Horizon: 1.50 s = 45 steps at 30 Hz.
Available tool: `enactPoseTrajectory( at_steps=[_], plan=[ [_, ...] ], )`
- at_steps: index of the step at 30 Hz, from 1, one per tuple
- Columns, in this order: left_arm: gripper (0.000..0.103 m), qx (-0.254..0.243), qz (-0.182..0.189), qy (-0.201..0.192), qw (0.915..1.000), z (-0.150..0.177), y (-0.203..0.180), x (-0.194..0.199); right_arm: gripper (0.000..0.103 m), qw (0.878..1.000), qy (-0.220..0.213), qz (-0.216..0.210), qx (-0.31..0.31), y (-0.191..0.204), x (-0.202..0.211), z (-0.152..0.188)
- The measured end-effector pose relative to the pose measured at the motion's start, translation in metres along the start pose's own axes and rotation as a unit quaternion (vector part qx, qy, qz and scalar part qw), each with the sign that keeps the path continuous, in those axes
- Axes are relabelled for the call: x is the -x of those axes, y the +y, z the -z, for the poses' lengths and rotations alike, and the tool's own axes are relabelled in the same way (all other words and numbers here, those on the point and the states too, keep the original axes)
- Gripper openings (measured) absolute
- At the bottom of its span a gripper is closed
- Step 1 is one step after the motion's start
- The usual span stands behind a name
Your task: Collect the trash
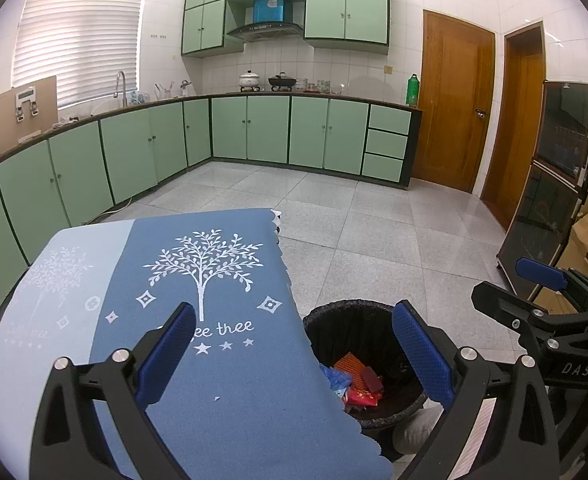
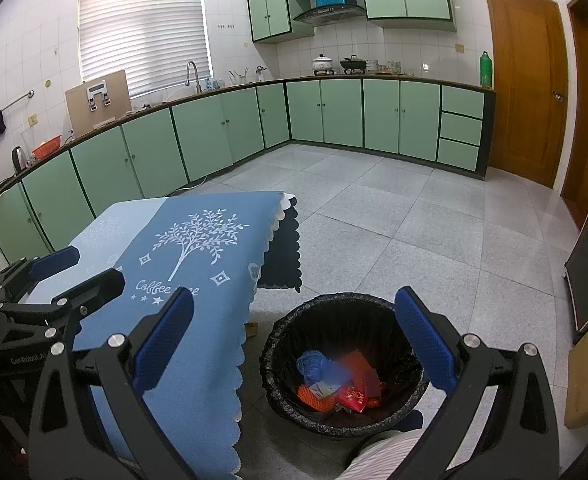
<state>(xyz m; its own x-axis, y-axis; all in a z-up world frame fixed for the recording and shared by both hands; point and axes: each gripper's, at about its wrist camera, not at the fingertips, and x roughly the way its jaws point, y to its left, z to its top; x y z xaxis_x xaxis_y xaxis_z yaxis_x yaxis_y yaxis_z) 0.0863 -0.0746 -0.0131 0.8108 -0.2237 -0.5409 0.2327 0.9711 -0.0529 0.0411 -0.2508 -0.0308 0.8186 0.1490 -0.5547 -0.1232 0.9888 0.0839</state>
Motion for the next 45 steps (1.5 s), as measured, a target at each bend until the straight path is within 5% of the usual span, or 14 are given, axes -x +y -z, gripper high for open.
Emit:
enactPoseTrajectory(
  at_steps=[45],
  plan=[
    [0.097, 0.001, -0.003, 0.001, 1.0, 0.0047, 0.0037, -0.0031, 0.098, 1.0, 0.003, -0.001, -0.003, 0.0003, -0.0022, 0.0036]
  ],
)
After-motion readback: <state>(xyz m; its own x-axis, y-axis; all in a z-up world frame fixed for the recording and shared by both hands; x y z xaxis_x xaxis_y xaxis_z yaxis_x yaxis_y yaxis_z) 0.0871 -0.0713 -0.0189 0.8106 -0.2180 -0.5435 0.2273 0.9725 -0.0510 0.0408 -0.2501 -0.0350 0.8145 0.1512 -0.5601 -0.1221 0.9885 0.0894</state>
